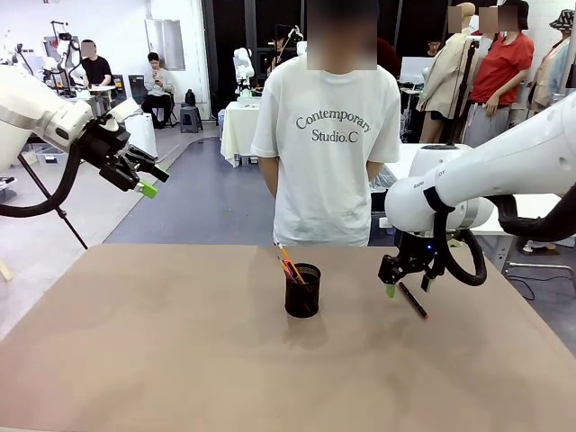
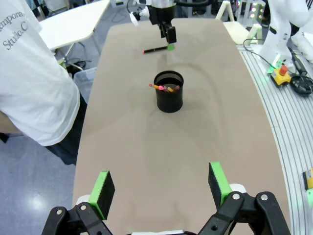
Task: Place the pens into the pen holder.
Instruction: Pick up a writing instrument from the table and place it into the Pen holder.
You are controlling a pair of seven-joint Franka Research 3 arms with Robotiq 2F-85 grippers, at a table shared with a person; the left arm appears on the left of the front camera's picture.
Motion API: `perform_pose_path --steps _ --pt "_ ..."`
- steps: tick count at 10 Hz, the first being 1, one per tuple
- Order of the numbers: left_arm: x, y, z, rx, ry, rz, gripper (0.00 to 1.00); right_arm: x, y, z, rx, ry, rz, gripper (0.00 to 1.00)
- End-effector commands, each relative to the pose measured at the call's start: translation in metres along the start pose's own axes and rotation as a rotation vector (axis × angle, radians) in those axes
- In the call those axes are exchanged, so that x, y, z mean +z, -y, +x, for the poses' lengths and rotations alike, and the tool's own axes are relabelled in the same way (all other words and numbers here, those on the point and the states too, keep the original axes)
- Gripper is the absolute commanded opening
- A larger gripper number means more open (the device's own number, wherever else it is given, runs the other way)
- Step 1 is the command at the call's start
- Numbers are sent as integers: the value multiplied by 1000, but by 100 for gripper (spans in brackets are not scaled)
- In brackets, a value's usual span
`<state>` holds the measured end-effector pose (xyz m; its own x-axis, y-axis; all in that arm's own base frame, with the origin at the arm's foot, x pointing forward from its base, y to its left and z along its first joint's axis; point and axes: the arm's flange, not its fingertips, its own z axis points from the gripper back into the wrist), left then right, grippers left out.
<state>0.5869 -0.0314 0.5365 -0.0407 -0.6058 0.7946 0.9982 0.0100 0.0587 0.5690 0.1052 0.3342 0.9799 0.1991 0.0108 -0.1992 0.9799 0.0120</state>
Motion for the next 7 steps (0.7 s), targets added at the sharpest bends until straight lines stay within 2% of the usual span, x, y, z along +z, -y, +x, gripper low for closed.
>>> perform_pose_path --steps 1,2,4,7 --pt "1 1 0 2 2 5 100 2 -1 1 -10 -1 16 100" --pt "1 1 0 2 2 5 100 0 0 19 -26 -50 24 100" --pt "1 1 0 2 2 5 100 -4 -3 47 -85 -77 5 100" --pt "1 1 0 2 2 5 100 -18 3 71 -101 -58 -9 100"
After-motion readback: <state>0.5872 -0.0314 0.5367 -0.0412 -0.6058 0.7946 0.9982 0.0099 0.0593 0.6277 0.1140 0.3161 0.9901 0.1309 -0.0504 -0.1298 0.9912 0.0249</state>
